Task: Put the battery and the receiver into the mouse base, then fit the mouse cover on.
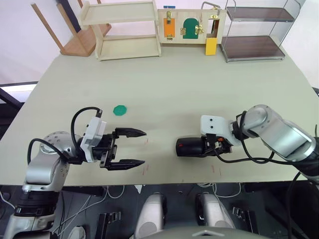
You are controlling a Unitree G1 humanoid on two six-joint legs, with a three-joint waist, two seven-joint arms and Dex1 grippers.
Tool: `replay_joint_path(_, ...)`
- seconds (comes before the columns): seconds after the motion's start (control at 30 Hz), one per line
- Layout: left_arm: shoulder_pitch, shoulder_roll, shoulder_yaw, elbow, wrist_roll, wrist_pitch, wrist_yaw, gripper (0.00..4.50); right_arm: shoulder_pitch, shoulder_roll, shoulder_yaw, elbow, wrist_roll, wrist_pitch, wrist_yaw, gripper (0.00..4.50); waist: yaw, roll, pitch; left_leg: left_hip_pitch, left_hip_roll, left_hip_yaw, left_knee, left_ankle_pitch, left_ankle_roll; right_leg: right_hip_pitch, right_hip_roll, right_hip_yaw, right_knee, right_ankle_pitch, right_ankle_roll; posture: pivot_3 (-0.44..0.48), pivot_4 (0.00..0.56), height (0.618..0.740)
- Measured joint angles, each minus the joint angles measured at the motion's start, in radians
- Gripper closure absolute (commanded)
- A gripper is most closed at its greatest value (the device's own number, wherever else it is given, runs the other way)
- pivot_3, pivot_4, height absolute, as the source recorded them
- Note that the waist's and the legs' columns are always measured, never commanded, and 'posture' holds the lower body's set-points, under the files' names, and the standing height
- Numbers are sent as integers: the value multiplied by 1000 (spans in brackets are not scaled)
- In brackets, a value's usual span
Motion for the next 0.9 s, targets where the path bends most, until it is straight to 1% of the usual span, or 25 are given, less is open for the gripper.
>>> replay_joint_path(0.03,0,0,0,0,0,0,0,0,0,0,0,0,-1,0,0,609,0,0,0,0,0,0,0,0,0,0,0,0,0,0,0,0,150,740)
replay_joint_path(0.07,0,0,0,0,0,0,0,0,0,0,0,0,-4,-1,2,28,0,0,0,0,0,0,0,0,0,0,0,0,0,0,0,0,150,740)
replay_joint_path(0.47,0,0,0,0,0,0,0,0,0,1,-1,0,-13,-6,7,28,0,0,0,0,0,0,0,0,0,0,0,0,0,0,0,0,150,740)
replay_joint_path(0.63,-1,0,0,0,0,0,-1,0,10,26,-53,2,15,-24,3,28,0,0,0,0,0,0,0,0,0,0,0,0,0,0,0,0,150,740)
replay_joint_path(0.67,-1,0,0,0,0,0,-1,0,14,64,-90,8,29,-39,-11,28,0,0,0,0,0,0,0,0,0,0,0,0,0,0,0,0,150,740)
replay_joint_path(0.73,-1,0,0,0,0,-1,-1,0,18,99,-118,10,50,-60,-24,529,-1,0,0,0,0,0,0,0,0,0,0,0,0,0,0,0,150,740)
replay_joint_path(0.77,-1,0,0,0,0,-1,-1,0,18,112,-125,10,55,-61,-30,696,0,0,0,0,0,0,0,0,0,0,0,0,0,0,0,0,150,740)
replay_joint_path(0.83,-1,0,0,1,0,-2,-1,0,21,136,-129,15,60,-63,-45,1630,0,0,0,0,0,0,0,0,0,0,0,0,0,0,0,0,150,740)
replay_joint_path(0.87,-1,0,0,1,0,-3,-1,0,28,147,-129,16,61,-66,-54,2025,0,0,0,0,0,0,0,0,0,0,0,0,0,0,0,0,150,740)
replay_joint_path(0.9,-1,0,0,2,0,-4,-1,0,38,153,-128,17,60,-75,-62,2025,2,0,0,0,0,0,0,0,0,0,0,0,0,0,0,0,150,740)
